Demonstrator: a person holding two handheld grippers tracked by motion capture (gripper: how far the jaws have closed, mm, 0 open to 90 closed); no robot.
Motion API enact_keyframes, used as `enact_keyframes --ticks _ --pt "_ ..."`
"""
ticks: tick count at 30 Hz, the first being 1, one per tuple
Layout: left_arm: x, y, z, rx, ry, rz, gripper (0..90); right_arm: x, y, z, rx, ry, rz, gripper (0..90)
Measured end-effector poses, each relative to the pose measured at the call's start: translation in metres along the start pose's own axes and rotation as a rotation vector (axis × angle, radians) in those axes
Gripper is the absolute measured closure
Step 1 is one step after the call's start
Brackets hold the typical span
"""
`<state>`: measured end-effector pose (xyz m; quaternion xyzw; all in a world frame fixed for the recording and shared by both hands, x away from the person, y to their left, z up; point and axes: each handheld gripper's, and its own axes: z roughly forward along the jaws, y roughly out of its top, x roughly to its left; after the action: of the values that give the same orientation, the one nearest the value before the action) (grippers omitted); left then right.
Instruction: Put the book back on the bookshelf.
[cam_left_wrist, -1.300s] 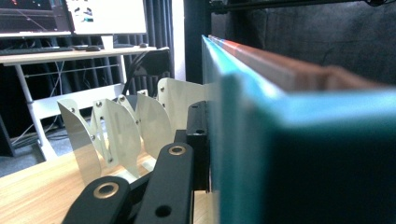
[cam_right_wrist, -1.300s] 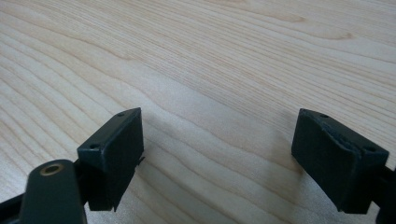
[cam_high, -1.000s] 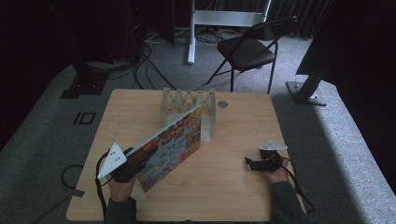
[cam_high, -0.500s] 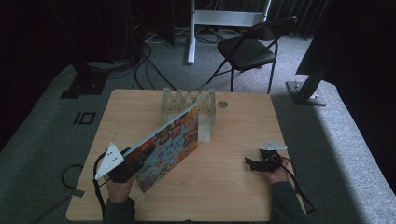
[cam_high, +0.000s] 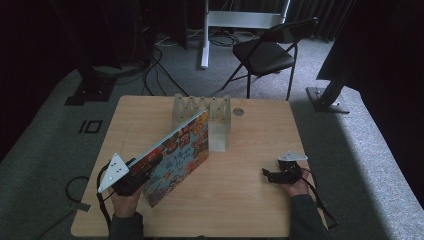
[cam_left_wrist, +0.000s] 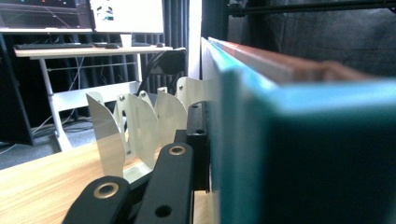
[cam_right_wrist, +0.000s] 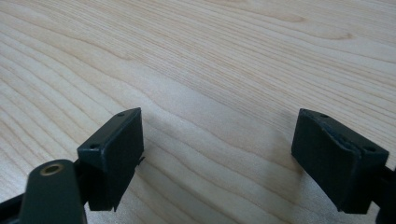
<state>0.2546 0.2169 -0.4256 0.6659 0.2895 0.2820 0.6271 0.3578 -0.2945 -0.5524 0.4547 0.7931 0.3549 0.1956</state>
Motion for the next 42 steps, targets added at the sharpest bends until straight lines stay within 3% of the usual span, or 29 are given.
enact_keyframes --ticks 9,19,42 --pt "0.005 -0.001 -0.005 -0.007 0.006 -0.034 80.4 0.0 0.0 0.0 0.0 0.0 0.0 16.6" --pt "0.009 -0.002 -0.011 -0.023 0.042 -0.069 80.5 0.0 0.0 0.0 0.0 0.0 0.001 16.6" --pt "0.009 0.008 -0.02 -0.037 0.136 -0.065 80.5 0.0 0.0 0.0 0.0 0.0 0.001 16.6"
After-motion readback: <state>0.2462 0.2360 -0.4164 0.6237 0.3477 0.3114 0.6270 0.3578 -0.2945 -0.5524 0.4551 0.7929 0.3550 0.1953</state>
